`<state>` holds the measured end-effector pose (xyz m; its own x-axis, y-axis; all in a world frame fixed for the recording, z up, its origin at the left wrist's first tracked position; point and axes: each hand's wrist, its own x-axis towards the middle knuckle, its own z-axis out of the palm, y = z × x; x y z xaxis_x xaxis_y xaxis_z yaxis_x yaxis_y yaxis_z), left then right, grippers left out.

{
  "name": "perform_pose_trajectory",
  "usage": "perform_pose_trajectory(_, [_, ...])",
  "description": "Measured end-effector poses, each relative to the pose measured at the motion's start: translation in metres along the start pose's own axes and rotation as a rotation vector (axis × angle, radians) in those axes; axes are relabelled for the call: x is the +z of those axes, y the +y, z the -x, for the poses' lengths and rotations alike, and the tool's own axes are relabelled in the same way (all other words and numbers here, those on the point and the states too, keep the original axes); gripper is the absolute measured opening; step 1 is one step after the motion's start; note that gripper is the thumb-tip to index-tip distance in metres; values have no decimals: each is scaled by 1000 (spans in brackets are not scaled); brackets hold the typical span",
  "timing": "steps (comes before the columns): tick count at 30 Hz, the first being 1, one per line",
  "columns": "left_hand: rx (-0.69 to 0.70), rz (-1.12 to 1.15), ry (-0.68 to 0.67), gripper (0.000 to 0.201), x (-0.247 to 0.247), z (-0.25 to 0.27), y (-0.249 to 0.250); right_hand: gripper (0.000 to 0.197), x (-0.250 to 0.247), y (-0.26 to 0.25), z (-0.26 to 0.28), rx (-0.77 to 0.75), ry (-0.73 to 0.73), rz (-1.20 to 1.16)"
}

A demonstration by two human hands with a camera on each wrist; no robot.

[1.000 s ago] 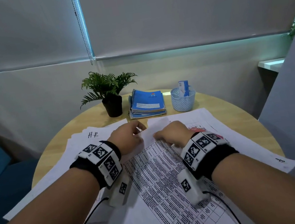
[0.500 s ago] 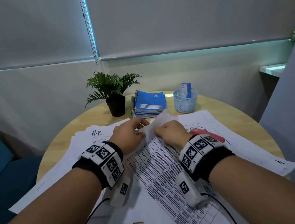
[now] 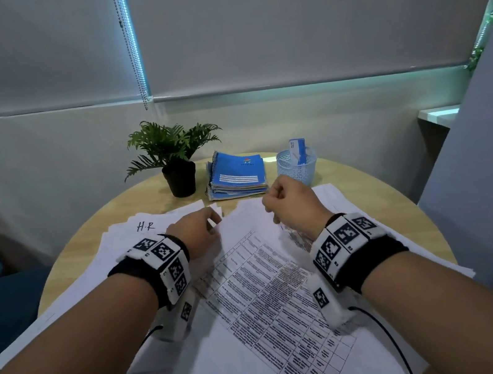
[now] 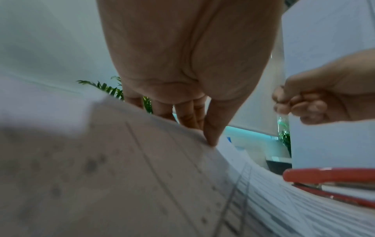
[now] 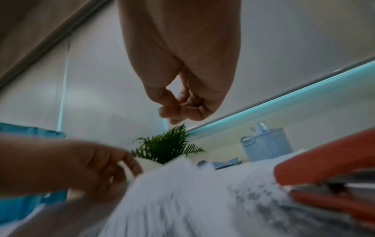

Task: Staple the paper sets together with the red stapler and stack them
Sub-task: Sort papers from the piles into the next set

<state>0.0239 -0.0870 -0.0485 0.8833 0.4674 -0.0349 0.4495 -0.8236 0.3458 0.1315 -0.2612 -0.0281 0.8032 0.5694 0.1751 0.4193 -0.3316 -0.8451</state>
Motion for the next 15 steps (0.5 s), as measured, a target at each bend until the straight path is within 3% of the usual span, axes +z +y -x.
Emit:
perform_pose_trajectory(7, [14,-244,-263,52,17,-7,6,14,-73,25,-1,38,89,51])
perform_pose_trajectory(15, [9,-312,-325,28,23,-23,2,17,-182,100,14,179,247,40])
